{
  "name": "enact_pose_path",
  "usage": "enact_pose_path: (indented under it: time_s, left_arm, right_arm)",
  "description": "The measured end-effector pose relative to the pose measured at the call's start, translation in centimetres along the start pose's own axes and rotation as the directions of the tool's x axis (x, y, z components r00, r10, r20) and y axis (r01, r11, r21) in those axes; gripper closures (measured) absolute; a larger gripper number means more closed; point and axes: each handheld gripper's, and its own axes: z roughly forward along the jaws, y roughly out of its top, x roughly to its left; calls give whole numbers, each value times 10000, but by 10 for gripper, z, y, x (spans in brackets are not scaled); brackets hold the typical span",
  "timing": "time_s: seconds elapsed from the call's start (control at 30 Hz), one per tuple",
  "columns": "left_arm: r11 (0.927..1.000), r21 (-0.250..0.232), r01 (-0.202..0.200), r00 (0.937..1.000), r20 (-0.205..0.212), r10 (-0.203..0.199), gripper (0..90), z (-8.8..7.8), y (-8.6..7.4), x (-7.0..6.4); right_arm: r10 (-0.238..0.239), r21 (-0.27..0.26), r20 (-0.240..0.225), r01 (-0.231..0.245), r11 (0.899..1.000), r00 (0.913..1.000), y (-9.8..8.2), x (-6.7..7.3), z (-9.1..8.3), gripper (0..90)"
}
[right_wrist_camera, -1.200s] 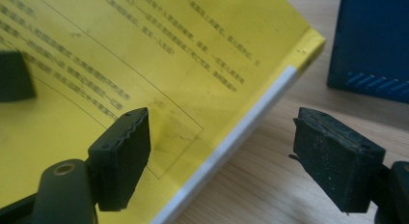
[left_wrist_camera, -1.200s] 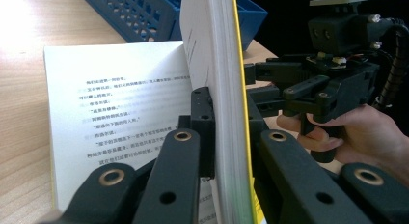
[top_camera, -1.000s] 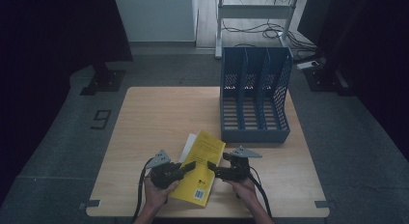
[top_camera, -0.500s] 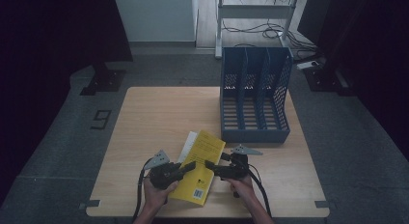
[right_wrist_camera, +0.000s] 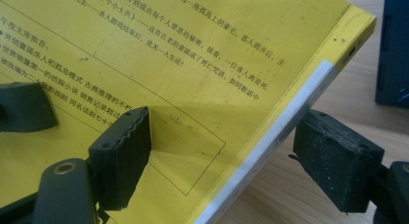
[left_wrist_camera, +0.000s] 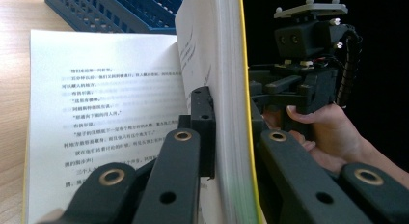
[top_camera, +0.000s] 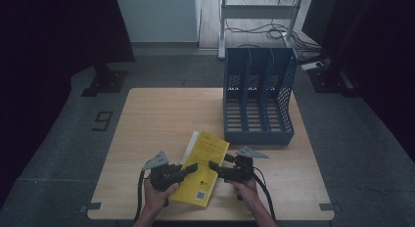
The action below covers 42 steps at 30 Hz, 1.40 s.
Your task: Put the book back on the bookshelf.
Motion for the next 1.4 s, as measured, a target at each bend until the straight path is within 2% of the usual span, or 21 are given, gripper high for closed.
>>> enact_pose_path:
  time_s: [0.33, 0.53, 0.8, 1.23, 1.4]
  left_arm:
    - [10000, 8, 88, 9991, 409, -89, 828, -3, 1, 2]
    - [10000, 0, 78, 9982, 587, -78, 828, -3, 1, 3]
    - [9999, -26, 155, 9980, 620, -153, 828, -4, 1, 7]
    - [9997, 70, 255, 9981, 558, -258, 827, -3, -1, 10]
    - [9995, 114, 300, 9978, 583, -306, 828, -3, -1, 11]
  right_arm:
    - [-303, -433, 105, 308, 9986, 9995, 3, 3, -8, 246]
    - [-490, -910, 37, 491, 9946, 9988, 7, 5, -17, 284]
    - [-983, -1073, 145, 993, 9893, 9950, 10, 8, -23, 302]
    - [-1144, -1157, 369, 1180, 9862, 9927, 9, 7, -24, 398]
    - [-1053, -1192, 204, 1070, 9871, 9942, 8, 5, -25, 403]
